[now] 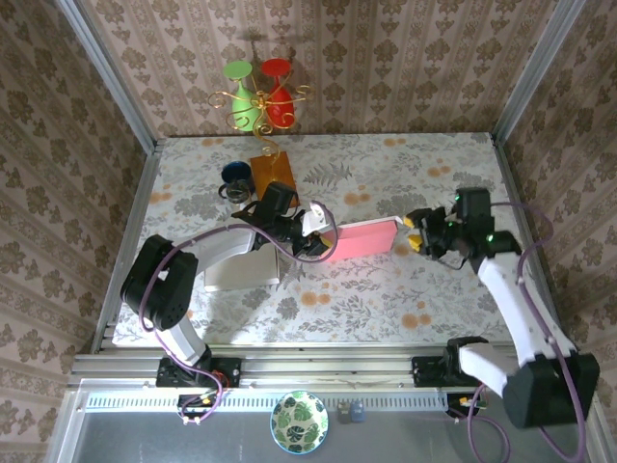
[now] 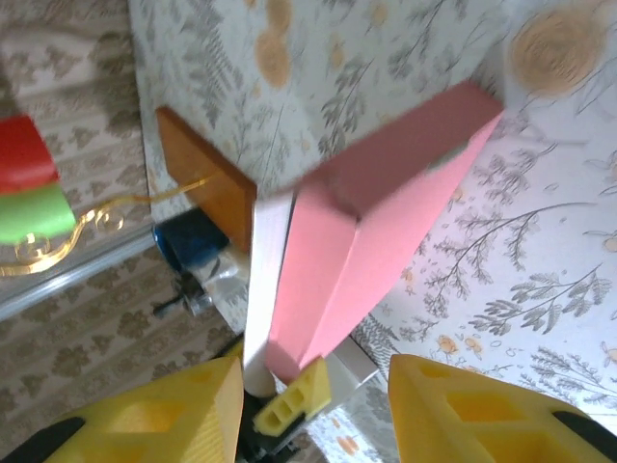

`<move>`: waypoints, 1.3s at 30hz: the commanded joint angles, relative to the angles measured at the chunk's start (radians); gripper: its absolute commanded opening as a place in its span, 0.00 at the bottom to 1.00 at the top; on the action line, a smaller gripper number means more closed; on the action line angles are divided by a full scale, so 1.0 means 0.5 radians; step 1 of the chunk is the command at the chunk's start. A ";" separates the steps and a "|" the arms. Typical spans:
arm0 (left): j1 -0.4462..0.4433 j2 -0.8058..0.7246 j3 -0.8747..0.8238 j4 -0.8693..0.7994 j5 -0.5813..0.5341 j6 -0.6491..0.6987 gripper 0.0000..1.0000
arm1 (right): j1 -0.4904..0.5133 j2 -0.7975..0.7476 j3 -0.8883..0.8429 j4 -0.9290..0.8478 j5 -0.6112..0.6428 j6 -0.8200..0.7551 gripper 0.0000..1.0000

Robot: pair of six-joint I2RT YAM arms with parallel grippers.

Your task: Fold the paper box

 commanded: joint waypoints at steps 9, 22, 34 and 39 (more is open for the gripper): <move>0.009 0.050 0.078 -0.110 0.039 -0.011 0.35 | 0.490 0.126 -0.330 0.832 0.655 0.670 0.47; 0.008 0.063 0.118 -0.146 0.035 0.026 0.38 | 0.522 0.334 -0.375 0.897 0.666 0.682 0.38; -0.010 0.063 0.118 -0.144 0.015 0.041 0.43 | 0.547 0.406 -0.256 0.451 0.678 0.658 0.25; -0.008 0.057 0.120 -0.129 0.019 0.026 0.38 | 0.557 0.420 -0.195 0.401 0.682 0.629 0.22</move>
